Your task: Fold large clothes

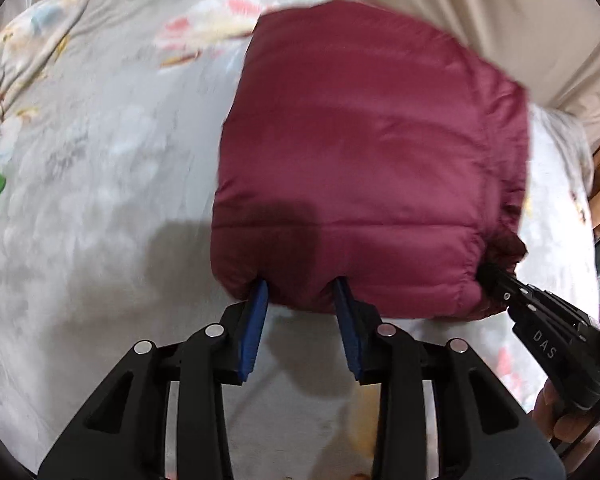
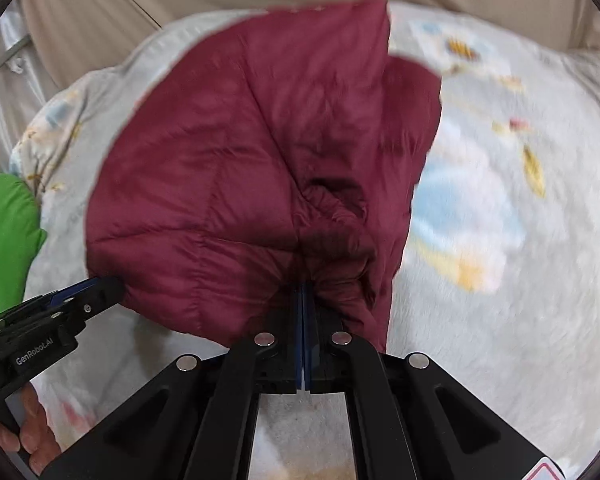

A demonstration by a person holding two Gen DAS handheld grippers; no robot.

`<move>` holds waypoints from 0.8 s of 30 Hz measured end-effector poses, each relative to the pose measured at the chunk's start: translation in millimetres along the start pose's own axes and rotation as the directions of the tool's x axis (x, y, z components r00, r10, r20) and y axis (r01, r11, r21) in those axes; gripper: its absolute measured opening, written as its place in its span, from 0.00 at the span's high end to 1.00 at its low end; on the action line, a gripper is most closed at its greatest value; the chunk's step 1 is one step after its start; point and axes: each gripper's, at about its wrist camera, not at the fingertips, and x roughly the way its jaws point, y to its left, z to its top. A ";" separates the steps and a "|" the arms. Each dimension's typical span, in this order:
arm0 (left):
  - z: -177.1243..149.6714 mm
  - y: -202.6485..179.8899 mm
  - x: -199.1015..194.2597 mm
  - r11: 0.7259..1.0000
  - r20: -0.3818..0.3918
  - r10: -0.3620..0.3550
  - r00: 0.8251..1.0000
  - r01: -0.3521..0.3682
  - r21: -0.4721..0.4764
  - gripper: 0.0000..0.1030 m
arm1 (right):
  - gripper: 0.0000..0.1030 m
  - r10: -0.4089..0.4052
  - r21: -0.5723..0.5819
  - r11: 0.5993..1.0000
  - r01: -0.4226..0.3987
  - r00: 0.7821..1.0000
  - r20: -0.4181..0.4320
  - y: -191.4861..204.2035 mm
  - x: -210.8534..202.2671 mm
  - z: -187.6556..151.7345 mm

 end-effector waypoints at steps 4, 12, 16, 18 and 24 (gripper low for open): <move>-16.5 15.2 24.0 0.998 -0.034 0.027 0.999 -0.029 -0.056 0.75 | 1.00 -0.002 0.020 1.000 0.002 1.000 -0.020 -5.6 18.3 -8.3; -18.2 11.8 -58.4 0.983 0.092 -0.149 0.985 0.158 -0.095 0.77 | 1.00 0.025 0.033 0.999 -0.025 0.999 -0.021 -10.8 17.3 -9.9; -3.3 2.4 -92.9 0.990 0.192 -0.121 0.974 0.131 -0.044 0.75 | 1.00 0.058 0.076 0.996 -0.055 0.998 -0.039 -18.5 15.7 -9.3; 5.6 3.6 -73.7 0.995 0.168 -0.080 0.983 0.089 -0.042 0.75 | 1.00 0.049 0.076 0.996 -0.045 0.998 -0.045 -18.0 12.9 -7.9; 8.2 13.7 -30.3 0.998 0.090 -0.028 0.996 0.033 -0.057 0.76 | 1.00 0.025 0.084 0.996 -0.038 0.988 0.152 -17.8 -48.3 35.3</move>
